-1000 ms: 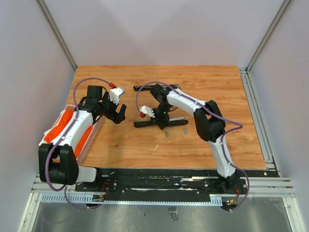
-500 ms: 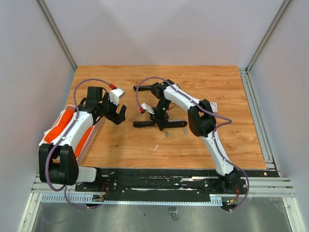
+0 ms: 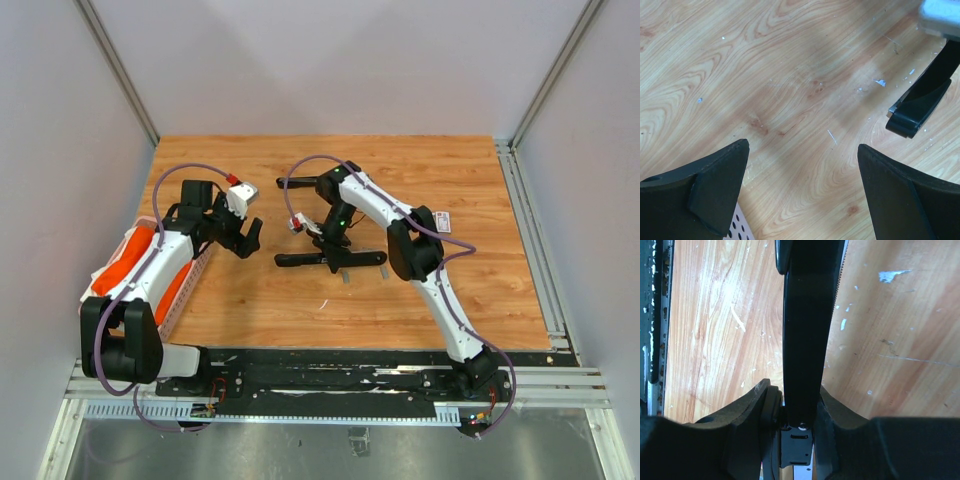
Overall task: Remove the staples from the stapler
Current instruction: Unload the staple at the center of the board.
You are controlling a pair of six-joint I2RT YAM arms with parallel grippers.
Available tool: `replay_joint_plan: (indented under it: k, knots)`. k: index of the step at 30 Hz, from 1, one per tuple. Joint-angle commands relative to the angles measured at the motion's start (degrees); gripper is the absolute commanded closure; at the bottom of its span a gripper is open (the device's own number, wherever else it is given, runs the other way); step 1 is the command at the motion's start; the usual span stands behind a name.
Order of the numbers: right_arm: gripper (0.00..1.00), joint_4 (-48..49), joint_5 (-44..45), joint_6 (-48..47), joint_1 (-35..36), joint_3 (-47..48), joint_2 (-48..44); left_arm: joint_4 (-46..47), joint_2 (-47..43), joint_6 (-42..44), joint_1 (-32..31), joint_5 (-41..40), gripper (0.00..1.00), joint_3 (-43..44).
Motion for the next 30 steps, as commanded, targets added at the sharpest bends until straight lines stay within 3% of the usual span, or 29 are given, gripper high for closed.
replay_joint_plan:
  k: [1,11,30]
  knots:
    - [1.00,-3.18,-2.51,1.51,-0.85,4.56,-0.56,1.89,-1.56,-0.26,0.62,0.65,0.05,-1.00]
    - [1.00,-3.84,0.69,4.45,-0.77,3.73,-4.75,2.47,-1.76,-0.27,0.62,0.39,0.05,-1.56]
    - [1.00,-0.16,8.27,13.95,2.38,1.28,2.38,3.07,-1.26,-0.44,0.62,0.45,0.05,-1.93]
